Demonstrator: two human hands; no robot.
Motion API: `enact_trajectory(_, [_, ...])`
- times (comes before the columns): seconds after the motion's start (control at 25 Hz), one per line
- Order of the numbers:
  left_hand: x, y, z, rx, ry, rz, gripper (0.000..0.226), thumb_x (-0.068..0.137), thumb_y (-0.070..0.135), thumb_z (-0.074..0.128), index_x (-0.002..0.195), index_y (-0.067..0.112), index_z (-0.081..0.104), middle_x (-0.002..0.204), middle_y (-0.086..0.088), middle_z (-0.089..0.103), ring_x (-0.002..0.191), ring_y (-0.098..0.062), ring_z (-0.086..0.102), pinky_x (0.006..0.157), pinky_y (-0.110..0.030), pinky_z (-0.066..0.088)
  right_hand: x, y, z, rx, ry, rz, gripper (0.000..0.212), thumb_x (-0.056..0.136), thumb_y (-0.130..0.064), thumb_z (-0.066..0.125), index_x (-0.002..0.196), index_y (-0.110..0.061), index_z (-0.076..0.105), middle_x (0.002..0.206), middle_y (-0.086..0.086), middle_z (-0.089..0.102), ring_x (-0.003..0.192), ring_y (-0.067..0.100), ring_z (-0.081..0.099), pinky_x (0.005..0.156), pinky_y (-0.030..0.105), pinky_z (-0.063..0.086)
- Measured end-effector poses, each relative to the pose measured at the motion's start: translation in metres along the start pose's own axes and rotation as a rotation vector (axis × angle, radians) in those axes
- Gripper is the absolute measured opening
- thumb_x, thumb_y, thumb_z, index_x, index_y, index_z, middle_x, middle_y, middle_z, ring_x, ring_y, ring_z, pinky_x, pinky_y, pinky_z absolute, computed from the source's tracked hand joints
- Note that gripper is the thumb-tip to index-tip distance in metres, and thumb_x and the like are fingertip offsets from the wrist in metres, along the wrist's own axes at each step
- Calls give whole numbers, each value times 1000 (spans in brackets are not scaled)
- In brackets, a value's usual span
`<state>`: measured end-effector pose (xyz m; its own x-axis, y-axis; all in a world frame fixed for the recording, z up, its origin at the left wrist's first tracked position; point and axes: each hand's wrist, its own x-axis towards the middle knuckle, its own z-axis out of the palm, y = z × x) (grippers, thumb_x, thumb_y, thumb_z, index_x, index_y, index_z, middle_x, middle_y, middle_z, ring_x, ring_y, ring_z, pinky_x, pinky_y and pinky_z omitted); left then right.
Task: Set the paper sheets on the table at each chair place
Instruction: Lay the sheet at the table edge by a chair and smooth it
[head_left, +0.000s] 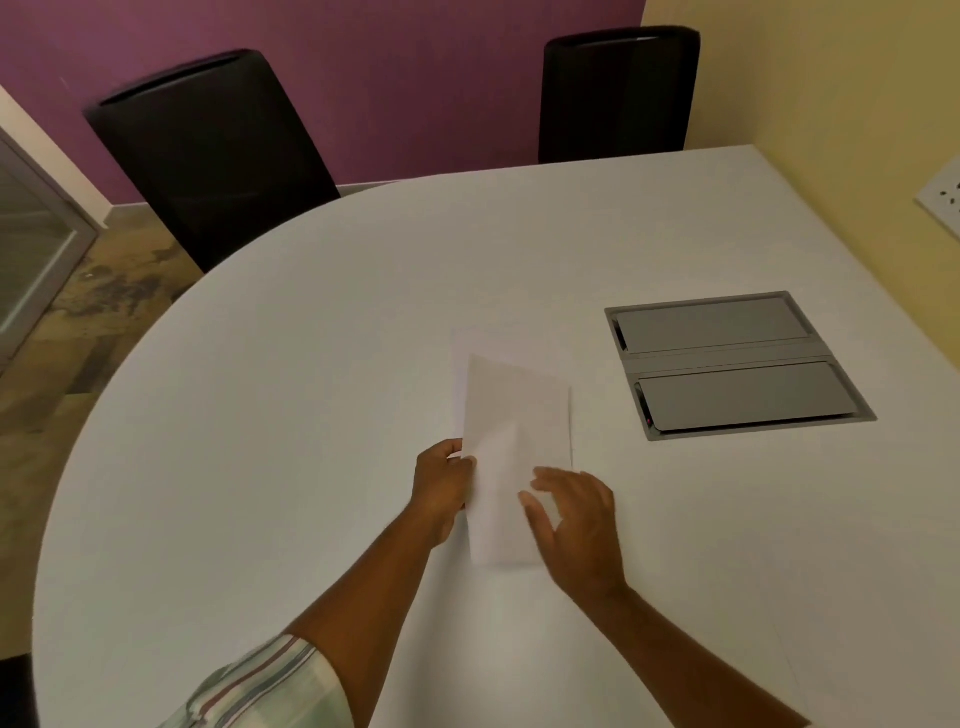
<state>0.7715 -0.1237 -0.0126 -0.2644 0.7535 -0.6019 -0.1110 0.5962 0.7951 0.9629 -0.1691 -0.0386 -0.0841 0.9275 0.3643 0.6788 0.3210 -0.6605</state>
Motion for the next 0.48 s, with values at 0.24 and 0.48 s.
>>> enact_trajectory(0.24, [-66,-32,-34,-9,-84,32,25,105,15,60,120,27,76,111,2,82,104,-25,79,94,-43,61,-3,16,-47,124,-79,581,54,103,-29,61,150,-5,47,148,15,56,137,33,52,113,45,43])
enact_trajectory(0.48, [-116,-59,-72,7,31,22,19,103,13,62,111,20,78,105,-5,83,96,-26,79,87,-42,62,-44,2,-48,357,-116,659,30,97,-11,64,126,-20,64,79,-7,72,75,4,69,67,19,50])
